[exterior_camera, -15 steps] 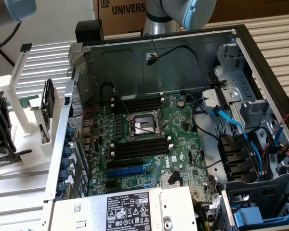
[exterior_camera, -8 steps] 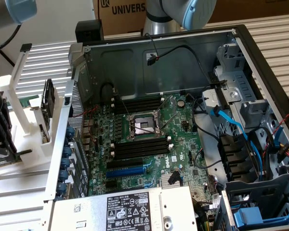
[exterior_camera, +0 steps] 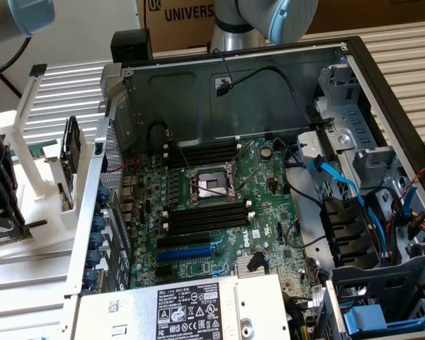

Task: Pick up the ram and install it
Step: 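Insert the ram into the slot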

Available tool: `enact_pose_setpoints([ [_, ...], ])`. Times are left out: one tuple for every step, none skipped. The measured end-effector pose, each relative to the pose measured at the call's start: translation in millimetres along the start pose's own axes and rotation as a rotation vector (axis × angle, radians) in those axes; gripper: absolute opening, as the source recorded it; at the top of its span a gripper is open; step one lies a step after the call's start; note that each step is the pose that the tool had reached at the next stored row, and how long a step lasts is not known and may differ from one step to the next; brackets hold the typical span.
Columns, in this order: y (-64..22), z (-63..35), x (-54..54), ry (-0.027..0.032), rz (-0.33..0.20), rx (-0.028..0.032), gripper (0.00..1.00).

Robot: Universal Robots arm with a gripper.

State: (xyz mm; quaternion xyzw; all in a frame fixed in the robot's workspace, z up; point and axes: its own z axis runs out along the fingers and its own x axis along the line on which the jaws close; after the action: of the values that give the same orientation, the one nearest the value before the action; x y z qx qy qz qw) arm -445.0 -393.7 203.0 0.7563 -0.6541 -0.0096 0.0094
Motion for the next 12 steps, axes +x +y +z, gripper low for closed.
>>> enact_pose_setpoints([
  [-0.1, 0.0, 0.0, 0.0000, 0.000, 0.0000, 0.25],
  [-0.2, 0.0, 0.0, 0.0000, 0.000, 0.0000, 0.25],
  [-0.2, 0.0, 0.0, 0.0000, 0.000, 0.0000, 0.23],
  [-0.3, 0.0, 0.0, -0.0001, 0.000, 0.0001, 0.16],
  [-0.4, -0.1, 0.1, 0.0001, 0.000, -0.0001, 0.12],
  [-0.5, 0.0, 0.1, 0.0001, 0.000, -0.0001, 0.12],
  [-0.6, 0.0, 0.1, 0.0000, 0.000, 0.0000, 0.12],
  [-0.7, 0.0, 0.1, 0.0000, 0.000, 0.0000, 0.12],
  [-0.7, 0.0, 0.1, 0.0000, 0.000, 0.0000, 0.12],
  [-0.8, 0.0, 0.1, 0.0000, 0.000, 0.0000, 0.12],
  [-0.9, 0.0, 0.1, 0.0000, 0.000, 0.0000, 0.12],
  [-0.9, 0.0, 0.2, 0.0000, 0.000, 0.0000, 0.12],
])
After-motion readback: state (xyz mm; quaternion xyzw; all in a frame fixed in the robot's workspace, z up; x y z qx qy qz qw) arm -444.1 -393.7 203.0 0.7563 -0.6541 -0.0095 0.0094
